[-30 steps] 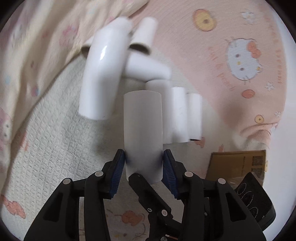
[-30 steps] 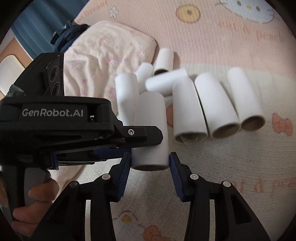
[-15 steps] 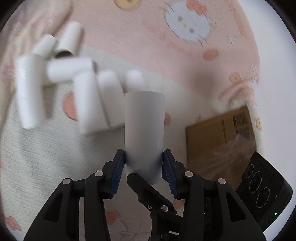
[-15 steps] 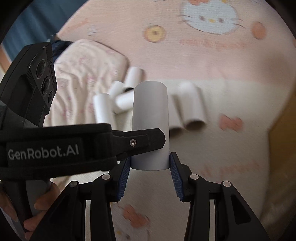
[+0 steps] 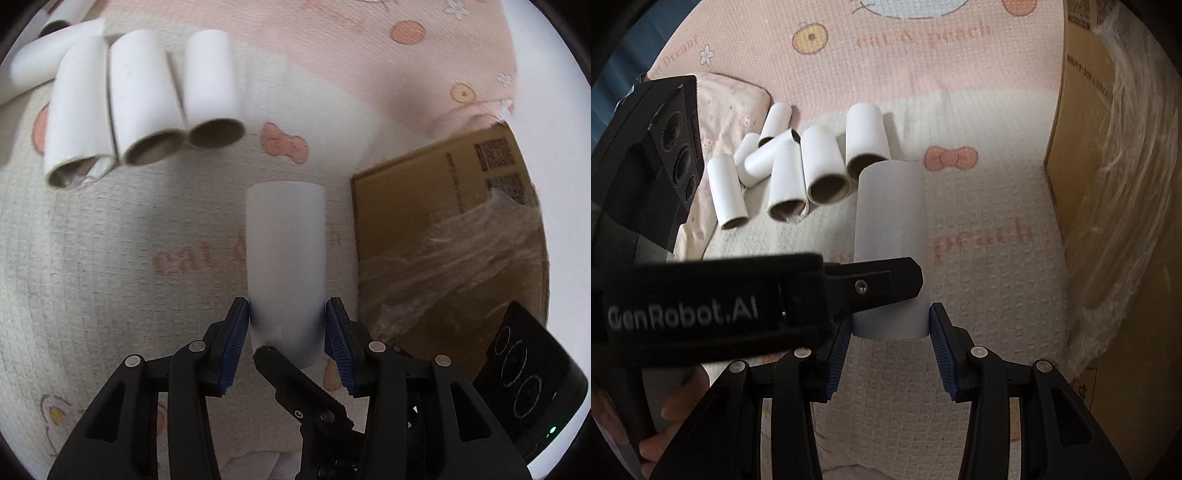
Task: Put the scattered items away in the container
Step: 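Carry both held tubes up and over to the cardboard box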
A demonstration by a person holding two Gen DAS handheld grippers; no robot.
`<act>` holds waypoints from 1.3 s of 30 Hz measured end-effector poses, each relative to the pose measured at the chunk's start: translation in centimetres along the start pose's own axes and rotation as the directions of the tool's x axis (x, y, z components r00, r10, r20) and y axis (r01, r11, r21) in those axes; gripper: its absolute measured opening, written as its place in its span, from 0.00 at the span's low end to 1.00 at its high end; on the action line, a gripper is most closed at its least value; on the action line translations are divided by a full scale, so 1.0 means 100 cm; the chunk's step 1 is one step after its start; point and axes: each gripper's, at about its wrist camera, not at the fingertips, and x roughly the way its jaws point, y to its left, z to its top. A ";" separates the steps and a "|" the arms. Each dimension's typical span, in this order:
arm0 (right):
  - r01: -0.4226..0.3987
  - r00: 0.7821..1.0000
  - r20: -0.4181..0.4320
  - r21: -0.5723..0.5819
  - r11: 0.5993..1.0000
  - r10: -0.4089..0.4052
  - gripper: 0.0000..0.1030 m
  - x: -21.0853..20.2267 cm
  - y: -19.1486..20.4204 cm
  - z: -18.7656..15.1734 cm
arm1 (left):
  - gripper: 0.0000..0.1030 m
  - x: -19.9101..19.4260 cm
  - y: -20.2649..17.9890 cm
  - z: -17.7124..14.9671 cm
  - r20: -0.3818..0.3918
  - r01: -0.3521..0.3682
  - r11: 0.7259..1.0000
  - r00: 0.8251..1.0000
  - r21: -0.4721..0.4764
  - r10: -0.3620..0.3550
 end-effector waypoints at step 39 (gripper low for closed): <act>-0.009 0.987 0.159 0.003 1.000 0.009 0.40 -0.085 0.029 0.089 | 0.44 -0.098 -0.085 0.058 0.222 0.078 0.984 0.969 0.157 -0.112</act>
